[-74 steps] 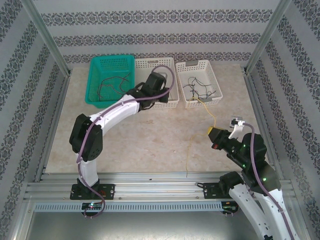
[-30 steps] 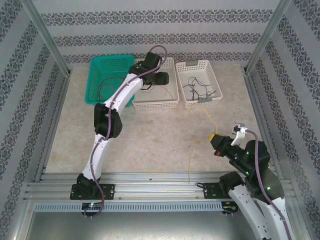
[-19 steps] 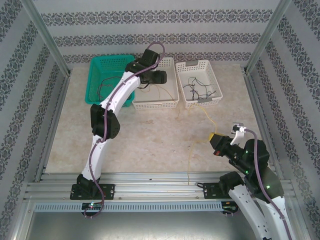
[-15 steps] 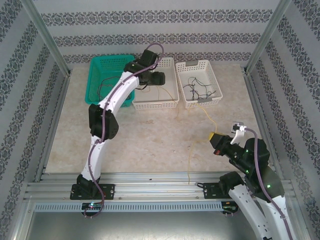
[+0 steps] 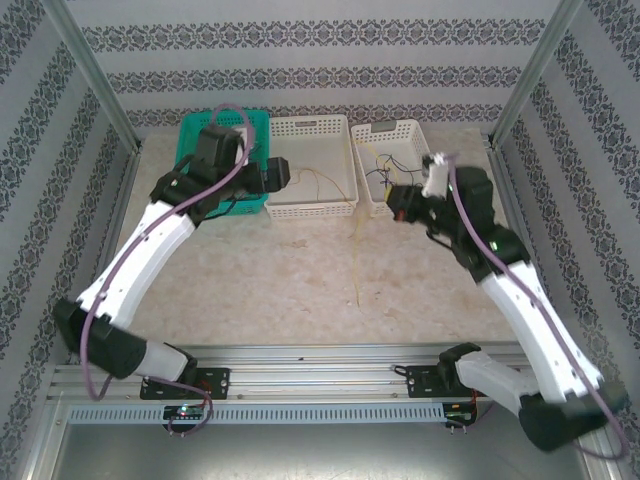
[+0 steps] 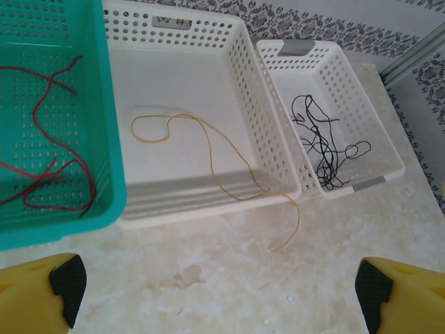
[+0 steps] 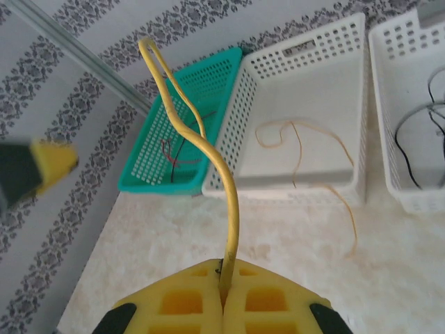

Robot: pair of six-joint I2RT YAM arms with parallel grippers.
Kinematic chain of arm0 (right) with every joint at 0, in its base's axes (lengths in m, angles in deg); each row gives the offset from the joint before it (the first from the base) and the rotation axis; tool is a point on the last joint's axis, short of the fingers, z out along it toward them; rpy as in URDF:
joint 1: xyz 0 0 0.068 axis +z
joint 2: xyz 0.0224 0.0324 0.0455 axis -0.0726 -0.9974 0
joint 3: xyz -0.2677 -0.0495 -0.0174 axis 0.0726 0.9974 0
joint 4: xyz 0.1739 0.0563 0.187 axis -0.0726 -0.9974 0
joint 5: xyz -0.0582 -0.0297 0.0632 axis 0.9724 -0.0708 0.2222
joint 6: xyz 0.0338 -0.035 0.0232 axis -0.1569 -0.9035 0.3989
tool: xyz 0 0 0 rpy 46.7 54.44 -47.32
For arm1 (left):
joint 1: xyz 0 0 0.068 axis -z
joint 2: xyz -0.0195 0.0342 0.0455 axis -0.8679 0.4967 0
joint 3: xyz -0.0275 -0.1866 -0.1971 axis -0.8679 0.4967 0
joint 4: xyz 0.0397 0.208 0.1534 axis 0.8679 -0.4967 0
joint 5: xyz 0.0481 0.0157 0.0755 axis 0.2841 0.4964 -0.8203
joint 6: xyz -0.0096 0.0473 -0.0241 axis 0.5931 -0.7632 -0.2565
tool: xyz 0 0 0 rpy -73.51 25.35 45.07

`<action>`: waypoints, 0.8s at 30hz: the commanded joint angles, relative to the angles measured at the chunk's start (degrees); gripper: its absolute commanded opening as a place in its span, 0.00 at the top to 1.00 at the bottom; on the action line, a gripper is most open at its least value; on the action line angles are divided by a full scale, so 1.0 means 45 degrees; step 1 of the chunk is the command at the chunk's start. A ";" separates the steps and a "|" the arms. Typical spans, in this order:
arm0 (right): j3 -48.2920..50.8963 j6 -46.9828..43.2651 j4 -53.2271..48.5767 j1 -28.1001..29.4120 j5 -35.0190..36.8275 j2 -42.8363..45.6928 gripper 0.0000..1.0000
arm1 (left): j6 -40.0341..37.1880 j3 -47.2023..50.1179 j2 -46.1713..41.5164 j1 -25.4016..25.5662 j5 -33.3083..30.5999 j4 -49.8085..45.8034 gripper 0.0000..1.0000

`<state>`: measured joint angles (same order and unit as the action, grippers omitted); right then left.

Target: Untangle the cables

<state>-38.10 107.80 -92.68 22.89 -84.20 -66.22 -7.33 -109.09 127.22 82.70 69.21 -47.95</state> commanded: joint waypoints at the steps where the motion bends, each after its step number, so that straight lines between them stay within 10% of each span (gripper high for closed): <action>1: -0.2045 -0.0218 0.1442 0.0285 0.0070 -0.1730 1.00 | -0.0081 0.1715 -0.1477 -0.0100 -0.0373 0.0687 0.00; 13: -0.8877 -0.1077 0.3255 0.1035 0.4028 -0.9740 1.00 | -0.1332 0.8291 -0.7801 -0.0123 -0.4340 0.3664 0.00; 24: -1.4338 -0.2666 0.1277 0.1687 0.6096 -1.5211 1.00 | -0.2360 0.8209 -0.7128 0.0118 -0.5015 0.3537 0.00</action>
<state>-100.35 99.18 -84.18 28.72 -61.45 -133.03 -15.35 -71.11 94.56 82.74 48.90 -34.31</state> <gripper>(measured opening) 0.044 0.999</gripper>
